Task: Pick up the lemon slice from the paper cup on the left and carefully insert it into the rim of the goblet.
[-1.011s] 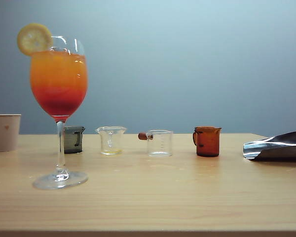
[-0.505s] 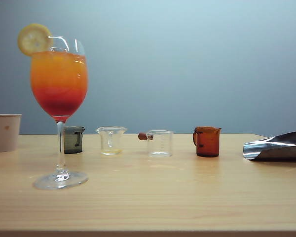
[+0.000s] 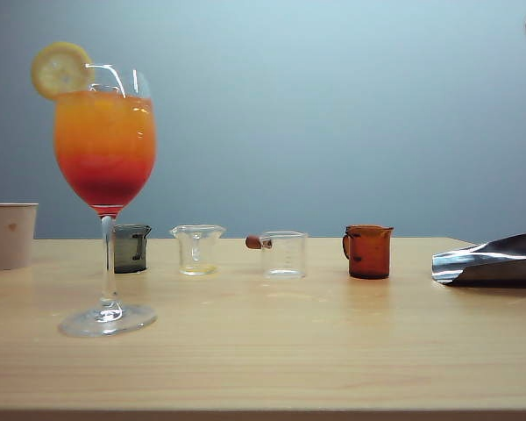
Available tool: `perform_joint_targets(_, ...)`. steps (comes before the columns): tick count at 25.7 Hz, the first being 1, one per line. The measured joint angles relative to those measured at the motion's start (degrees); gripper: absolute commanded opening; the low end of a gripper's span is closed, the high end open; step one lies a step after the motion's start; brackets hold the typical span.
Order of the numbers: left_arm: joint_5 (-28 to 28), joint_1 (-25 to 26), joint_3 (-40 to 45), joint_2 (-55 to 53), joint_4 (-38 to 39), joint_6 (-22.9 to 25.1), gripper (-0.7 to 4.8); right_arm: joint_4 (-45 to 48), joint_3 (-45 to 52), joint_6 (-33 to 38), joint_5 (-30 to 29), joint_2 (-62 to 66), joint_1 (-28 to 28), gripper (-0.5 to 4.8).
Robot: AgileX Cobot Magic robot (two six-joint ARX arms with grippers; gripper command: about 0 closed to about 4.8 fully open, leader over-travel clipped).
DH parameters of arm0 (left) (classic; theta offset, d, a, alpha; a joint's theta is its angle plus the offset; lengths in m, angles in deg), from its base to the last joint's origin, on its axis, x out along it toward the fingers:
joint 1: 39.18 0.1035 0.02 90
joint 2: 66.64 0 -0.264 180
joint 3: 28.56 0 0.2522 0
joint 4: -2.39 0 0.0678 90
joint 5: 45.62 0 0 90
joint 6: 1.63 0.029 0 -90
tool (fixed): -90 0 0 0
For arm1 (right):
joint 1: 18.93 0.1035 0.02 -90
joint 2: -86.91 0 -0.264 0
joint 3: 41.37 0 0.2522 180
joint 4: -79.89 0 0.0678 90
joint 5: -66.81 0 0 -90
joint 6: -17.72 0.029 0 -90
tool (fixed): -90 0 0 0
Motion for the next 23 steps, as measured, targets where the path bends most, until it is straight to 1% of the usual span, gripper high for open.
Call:
perform_joint_targets(3,1.88,0.00,7.52,-0.15,-6.01,-0.09,-0.06,5.84,5.86,0.42,-0.22,-0.39,0.00,-0.06)
perform_joint_targets(4,4.22,0.00,11.41,-0.24,-9.33,-0.66,-0.06,8.15,9.14,2.62,-0.31,-0.02,0.00,-0.06)
perform_joint_targets(5,6.71,0.02,15.54,-0.26,-12.87,-2.47,-0.06,8.79,11.76,5.49,-0.31,0.57,0.00,-0.06)
perform_joint_targets(6,7.52,0.00,17.77,-0.24,-14.19,-3.82,-0.06,8.92,12.90,6.25,-0.35,0.92,0.00,-0.06)
perform_joint_targets(7,7.72,0.00,19.76,-0.26,-14.75,-5.05,-0.06,8.74,14.16,6.67,-0.44,1.05,0.00,-0.01)
perform_joint_targets(8,7.08,0.00,22.86,-0.26,-15.06,-6.10,-0.06,8.48,15.93,6.97,-0.46,1.11,0.00,0.19)
perform_joint_targets(9,6.43,0.00,24.04,-0.28,-15.06,-6.25,-0.06,8.48,16.46,6.99,-0.44,1.09,0.00,0.36)
perform_joint_targets(10,5.60,0.00,26.01,-0.22,-16.59,-6.34,-0.06,8.07,17.42,7.02,0.85,1.03,0.00,0.36)
perform_joint_targets(12,5.75,0.00,27.78,-0.17,-18.01,-6.14,-0.06,5.29,17.90,7.08,3.04,1.03,0.00,0.36)
perform_joint_targets(14,6.60,0.00,29.83,-0.15,-18.62,-5.77,-0.05,2.86,17.90,7.10,3.48,1.03,0.00,0.36)
perform_joint_targets(17,6.80,0.00,30.18,-0.13,-15.39,-5.09,-0.05,1.20,17.90,7.10,3.65,1.03,0.00,0.36)
perform_joint_targets(21,6.80,0.00,30.16,-0.11,-14.56,-5.07,-0.05,1.01,17.90,7.10,3.65,0.70,0.00,0.36)
perform_joint_targets(23,6.80,0.00,30.16,-0.11,-14.51,-5.07,-0.05,-0.42,18.05,7.10,3.65,-3.72,-0.55,0.36)
